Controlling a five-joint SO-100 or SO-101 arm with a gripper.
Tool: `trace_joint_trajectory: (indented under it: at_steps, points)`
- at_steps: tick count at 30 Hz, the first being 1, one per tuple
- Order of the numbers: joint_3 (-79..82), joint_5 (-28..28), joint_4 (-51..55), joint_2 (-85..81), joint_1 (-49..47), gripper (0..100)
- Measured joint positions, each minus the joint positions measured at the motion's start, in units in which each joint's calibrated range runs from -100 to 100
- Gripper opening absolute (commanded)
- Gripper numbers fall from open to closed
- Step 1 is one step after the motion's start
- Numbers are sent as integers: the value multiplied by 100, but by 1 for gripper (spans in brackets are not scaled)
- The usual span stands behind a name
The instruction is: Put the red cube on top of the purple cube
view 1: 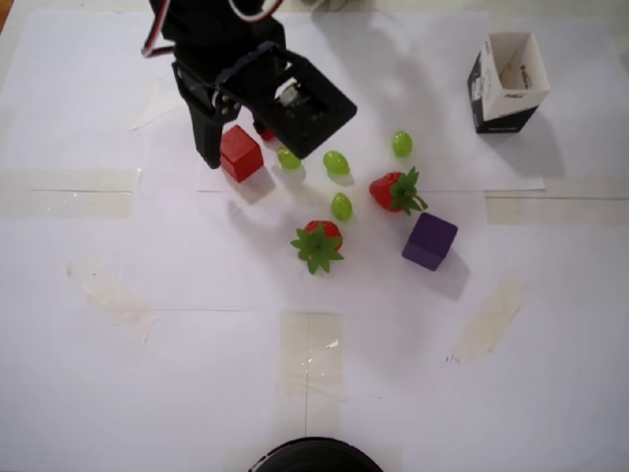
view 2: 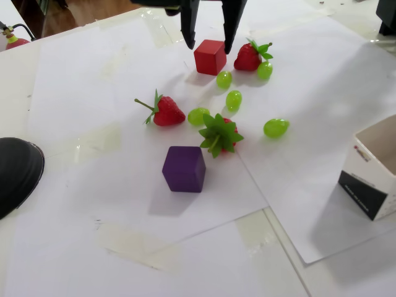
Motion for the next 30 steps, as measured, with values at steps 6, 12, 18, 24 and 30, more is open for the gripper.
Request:
trace_joint_trajectory:
  at_steps: [6, 12, 18, 24, 30]
  points:
    - [0, 0, -221, 182, 90, 25]
    - [81, -5, -316, 291, 165, 25]
    - [199, -39, -316, 300, 150, 24]
    - [217, -103, -229, 445, 135, 23]
    - [217, -98, -198, 454, 142, 19]
